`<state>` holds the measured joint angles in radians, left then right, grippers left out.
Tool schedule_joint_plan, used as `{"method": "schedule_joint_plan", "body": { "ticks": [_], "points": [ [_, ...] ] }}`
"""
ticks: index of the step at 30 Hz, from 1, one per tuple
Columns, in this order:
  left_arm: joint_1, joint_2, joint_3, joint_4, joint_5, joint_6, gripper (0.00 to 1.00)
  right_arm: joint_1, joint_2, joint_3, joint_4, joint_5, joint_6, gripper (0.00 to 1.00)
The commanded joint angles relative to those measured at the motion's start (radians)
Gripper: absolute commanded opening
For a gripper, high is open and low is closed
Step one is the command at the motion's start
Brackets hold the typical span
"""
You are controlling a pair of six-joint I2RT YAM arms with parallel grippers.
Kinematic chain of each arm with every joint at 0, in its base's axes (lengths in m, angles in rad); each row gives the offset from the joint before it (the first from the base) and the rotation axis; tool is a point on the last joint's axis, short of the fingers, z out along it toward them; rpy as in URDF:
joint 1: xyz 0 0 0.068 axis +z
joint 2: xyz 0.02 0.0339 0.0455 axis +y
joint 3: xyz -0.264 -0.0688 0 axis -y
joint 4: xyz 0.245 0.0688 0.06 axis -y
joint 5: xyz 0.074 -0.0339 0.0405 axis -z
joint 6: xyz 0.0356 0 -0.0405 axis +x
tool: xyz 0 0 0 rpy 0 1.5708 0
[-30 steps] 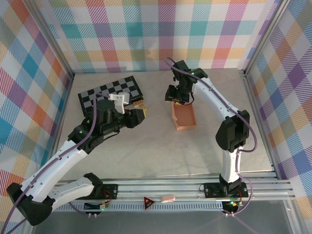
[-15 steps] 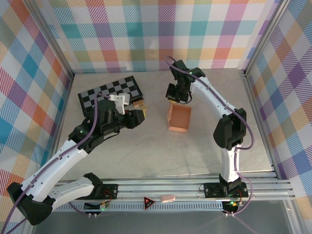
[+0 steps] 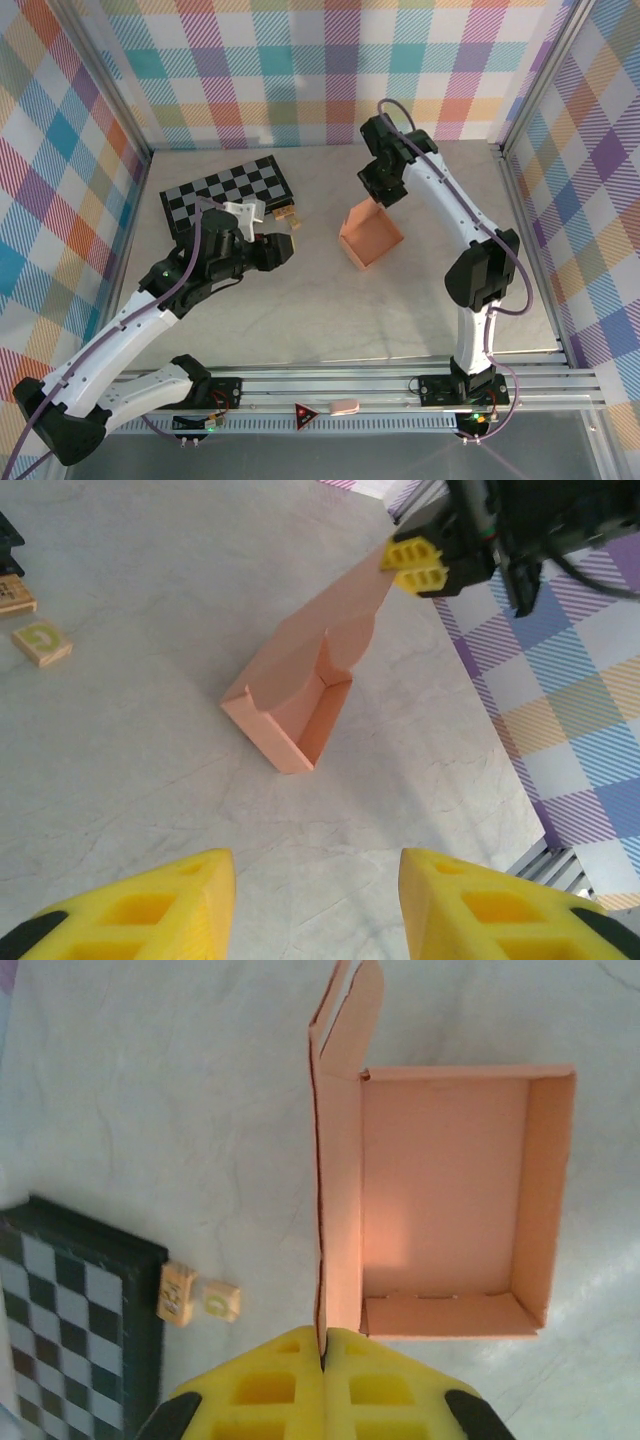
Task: Fold the paper box
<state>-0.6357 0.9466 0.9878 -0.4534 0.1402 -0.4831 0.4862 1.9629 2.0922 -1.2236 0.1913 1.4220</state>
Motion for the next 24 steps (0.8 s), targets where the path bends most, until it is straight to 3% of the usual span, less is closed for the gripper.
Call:
{"method": "schedule_joint_plan", "body": {
  "ticks": [1, 8, 17, 24],
  "points": [
    [0.005, -0.028, -0.019, -0.041, -0.005, -0.016, 0.46, 0.004, 0.024, 0.108, -0.214, 0.020, 0.397, 0.00],
    [0.005, -0.010, 0.000, -0.110, 0.008, 0.002, 0.46, 0.002, 0.193, 0.351, -0.395, -0.110, 0.651, 0.00],
    [0.037, 0.122, 0.083, -0.222, 0.002, 0.000, 0.47, 0.018, 0.256, 0.383, -0.394, -0.069, 0.665, 0.00],
    [0.106, 0.317, 0.231, -0.314, 0.021, 0.004, 0.47, 0.029, 0.281, 0.382, -0.387, -0.093, 0.572, 0.24]
  ]
}}
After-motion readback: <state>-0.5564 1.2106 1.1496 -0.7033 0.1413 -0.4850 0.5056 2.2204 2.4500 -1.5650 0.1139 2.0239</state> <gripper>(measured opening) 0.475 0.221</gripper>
